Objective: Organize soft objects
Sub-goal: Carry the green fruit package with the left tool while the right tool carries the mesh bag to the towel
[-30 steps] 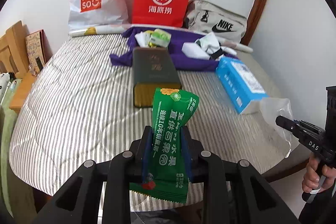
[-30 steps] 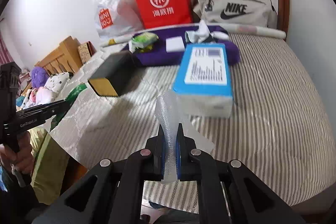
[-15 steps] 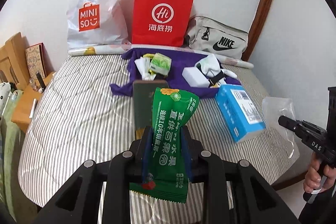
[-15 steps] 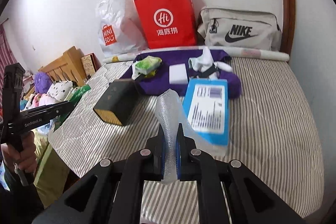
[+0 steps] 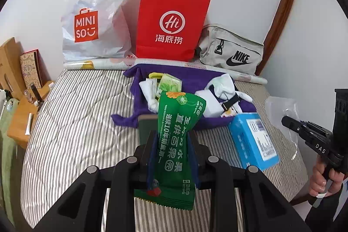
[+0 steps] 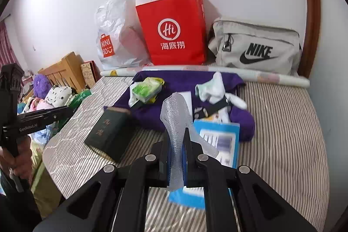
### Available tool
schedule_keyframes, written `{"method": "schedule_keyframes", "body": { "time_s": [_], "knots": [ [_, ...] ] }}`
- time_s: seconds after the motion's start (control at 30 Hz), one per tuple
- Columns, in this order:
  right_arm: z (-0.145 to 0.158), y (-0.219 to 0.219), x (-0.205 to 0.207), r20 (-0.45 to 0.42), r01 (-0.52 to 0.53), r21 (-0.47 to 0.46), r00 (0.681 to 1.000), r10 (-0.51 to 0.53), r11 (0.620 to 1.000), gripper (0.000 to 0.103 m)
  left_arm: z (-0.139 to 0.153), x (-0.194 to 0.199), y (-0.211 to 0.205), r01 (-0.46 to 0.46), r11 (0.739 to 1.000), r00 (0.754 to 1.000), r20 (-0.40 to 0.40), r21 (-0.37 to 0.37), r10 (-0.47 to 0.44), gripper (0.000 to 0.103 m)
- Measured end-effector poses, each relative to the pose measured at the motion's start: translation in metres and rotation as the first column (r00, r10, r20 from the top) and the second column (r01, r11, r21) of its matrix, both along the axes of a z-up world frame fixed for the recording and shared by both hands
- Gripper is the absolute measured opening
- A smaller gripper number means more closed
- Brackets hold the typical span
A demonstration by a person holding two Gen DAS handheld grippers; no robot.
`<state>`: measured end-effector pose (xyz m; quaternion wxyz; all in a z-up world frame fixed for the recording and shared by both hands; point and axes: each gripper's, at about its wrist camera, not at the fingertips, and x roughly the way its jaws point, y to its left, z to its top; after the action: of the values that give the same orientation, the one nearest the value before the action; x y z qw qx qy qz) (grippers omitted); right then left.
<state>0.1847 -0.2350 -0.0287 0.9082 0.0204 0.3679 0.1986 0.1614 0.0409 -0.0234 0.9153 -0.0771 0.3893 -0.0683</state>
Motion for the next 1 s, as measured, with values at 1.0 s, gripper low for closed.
{"method": "schedule_keyframes", "body": {
  "time_s": [1.0],
  "knots": [
    [-0.049,0.015,0.140,-0.068,-0.027,-0.026,0.997,0.025,0.999,0.008,-0.036,0.147,-0.023,0.066,0.998,0.992,-0.107,0.008,-0.064,0.026]
  ]
}}
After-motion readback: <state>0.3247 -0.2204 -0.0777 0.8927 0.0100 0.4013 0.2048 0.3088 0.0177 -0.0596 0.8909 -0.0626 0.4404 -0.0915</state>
